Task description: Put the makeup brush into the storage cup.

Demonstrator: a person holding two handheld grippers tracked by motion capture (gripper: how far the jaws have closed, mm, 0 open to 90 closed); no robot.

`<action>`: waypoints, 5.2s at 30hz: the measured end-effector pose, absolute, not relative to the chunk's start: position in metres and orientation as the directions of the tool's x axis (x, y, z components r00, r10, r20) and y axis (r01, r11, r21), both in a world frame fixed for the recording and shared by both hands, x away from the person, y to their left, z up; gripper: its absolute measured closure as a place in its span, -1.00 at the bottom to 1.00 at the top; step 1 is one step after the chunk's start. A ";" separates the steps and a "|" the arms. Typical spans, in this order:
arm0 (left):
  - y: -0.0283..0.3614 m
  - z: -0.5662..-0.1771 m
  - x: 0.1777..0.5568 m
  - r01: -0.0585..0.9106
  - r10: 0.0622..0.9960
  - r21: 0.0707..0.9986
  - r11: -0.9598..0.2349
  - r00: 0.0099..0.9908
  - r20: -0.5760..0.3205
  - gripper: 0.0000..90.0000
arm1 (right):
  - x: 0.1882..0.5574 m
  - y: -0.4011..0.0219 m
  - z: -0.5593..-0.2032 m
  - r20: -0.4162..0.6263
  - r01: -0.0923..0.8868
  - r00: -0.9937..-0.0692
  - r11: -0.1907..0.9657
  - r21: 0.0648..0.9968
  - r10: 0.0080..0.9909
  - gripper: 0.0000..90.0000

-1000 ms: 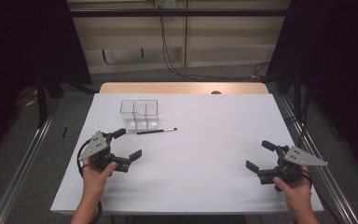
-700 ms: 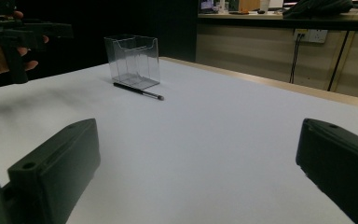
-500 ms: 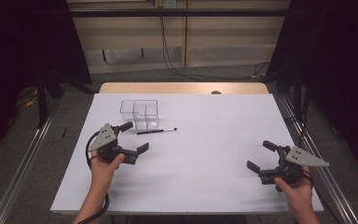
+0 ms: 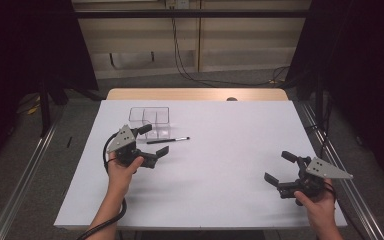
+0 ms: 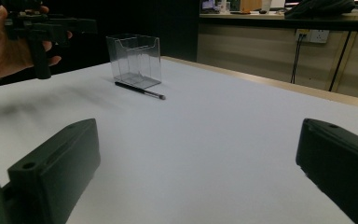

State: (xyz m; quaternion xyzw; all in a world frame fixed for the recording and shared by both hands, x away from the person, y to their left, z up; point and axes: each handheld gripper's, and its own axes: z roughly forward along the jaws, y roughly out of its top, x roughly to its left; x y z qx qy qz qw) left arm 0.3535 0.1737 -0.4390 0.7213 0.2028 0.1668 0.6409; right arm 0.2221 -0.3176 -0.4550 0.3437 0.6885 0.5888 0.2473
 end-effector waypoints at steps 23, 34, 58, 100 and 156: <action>0.148 -0.440 0.379 0.090 0.492 0.989 -0.115 0.870 -0.022 -1.00 | 0.222 -0.318 -0.455 0.066 0.184 -0.647 0.072 0.980 0.760 -1.00; 0.136 -0.441 0.390 0.090 0.484 0.988 -0.125 0.875 -0.019 -1.00 | 0.222 -0.318 -0.455 0.066 0.183 -0.648 0.072 0.980 0.759 -1.00; 0.117 -0.444 0.411 0.104 0.483 0.984 -0.141 0.875 -0.023 -1.00 | 0.222 -0.318 -0.456 0.066 0.183 -0.650 0.072 0.981 0.757 -1.00; 0.095 -0.429 0.432 0.193 0.419 0.896 -0.399 0.908 -0.009 -1.00 | 0.222 -0.318 -0.456 0.061 0.183 -0.652 0.079 0.980 0.756 -1.00; 0.055 -0.421 0.456 0.240 0.273 0.545 -0.804 0.962 -0.020 -1.00 | 0.222 -0.317 -0.456 0.052 0.181 -0.663 0.092 0.979 0.746 -1.00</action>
